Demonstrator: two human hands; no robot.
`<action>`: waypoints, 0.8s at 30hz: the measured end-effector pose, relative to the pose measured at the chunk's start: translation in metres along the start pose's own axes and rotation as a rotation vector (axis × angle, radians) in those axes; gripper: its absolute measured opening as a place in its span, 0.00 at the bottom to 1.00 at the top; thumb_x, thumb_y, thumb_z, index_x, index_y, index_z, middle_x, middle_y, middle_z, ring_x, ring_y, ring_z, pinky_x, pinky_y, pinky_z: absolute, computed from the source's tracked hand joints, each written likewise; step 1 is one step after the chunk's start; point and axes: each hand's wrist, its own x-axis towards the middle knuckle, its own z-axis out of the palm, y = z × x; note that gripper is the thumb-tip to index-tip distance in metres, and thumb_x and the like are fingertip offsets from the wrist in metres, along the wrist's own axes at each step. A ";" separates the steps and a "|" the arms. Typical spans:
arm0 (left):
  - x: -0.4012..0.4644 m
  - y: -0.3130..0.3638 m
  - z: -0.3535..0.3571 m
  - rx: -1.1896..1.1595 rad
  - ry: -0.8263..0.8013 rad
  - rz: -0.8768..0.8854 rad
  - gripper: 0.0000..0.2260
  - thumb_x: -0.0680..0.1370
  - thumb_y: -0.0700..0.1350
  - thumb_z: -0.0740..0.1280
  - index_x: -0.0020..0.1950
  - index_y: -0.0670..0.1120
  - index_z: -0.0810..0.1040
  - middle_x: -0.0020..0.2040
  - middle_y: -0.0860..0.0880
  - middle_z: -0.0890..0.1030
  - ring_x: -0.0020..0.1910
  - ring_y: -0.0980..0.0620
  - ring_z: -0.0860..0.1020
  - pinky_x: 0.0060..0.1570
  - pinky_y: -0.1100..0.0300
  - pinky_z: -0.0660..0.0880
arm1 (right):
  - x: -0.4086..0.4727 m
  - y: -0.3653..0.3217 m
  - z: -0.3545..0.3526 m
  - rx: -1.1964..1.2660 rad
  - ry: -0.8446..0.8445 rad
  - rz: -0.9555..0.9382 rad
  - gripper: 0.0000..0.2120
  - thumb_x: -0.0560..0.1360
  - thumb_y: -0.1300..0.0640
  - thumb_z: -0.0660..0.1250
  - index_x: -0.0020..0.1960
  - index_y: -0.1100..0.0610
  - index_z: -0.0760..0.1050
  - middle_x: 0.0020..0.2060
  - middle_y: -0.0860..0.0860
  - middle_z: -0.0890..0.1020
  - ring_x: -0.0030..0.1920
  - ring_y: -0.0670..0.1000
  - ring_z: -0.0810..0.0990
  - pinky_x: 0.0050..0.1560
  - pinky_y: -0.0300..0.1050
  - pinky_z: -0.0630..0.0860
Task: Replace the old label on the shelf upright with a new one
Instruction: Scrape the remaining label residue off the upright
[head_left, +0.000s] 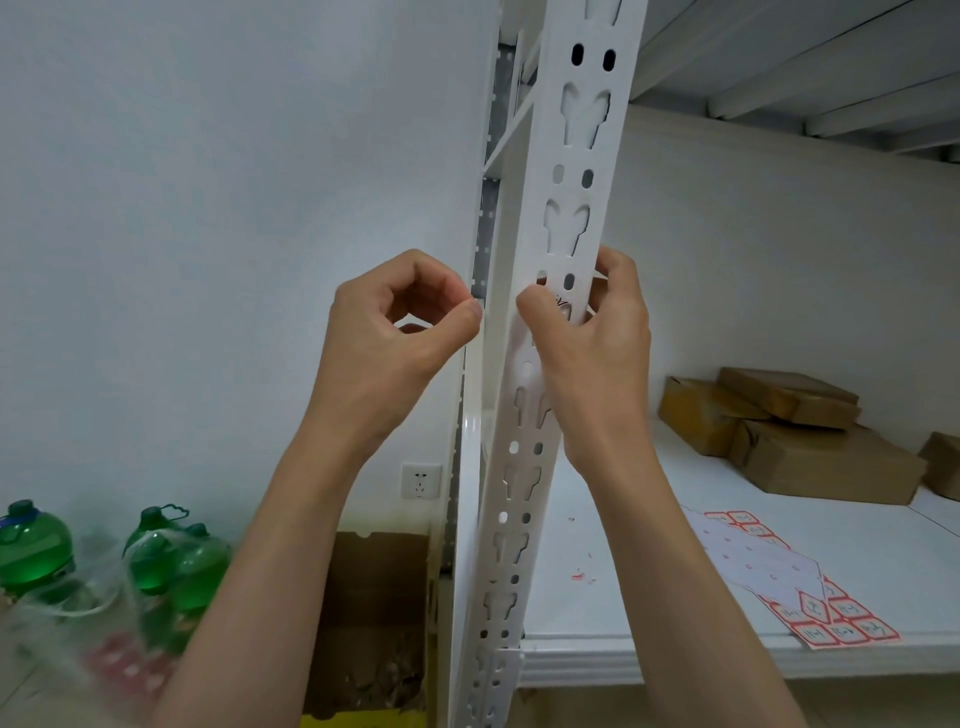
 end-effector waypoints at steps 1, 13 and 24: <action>0.000 0.000 0.001 0.002 -0.002 0.001 0.03 0.74 0.43 0.72 0.42 0.49 0.80 0.38 0.56 0.81 0.40 0.57 0.78 0.40 0.64 0.75 | 0.000 0.000 -0.001 0.000 -0.002 -0.002 0.17 0.76 0.58 0.70 0.60 0.47 0.68 0.40 0.31 0.74 0.41 0.31 0.78 0.38 0.27 0.74; -0.005 0.001 0.018 0.060 -0.028 -0.004 0.05 0.77 0.41 0.72 0.43 0.50 0.79 0.40 0.56 0.81 0.42 0.57 0.79 0.41 0.65 0.76 | 0.004 0.009 -0.009 -0.070 -0.037 -0.029 0.17 0.77 0.56 0.68 0.62 0.45 0.68 0.47 0.32 0.76 0.47 0.30 0.78 0.43 0.29 0.78; -0.003 -0.002 0.024 0.082 0.053 -0.002 0.03 0.80 0.44 0.70 0.50 0.52 0.80 0.43 0.59 0.81 0.43 0.57 0.80 0.42 0.67 0.78 | 0.002 0.010 -0.007 0.074 -0.026 0.078 0.19 0.79 0.57 0.66 0.69 0.48 0.70 0.48 0.36 0.81 0.48 0.37 0.82 0.43 0.33 0.79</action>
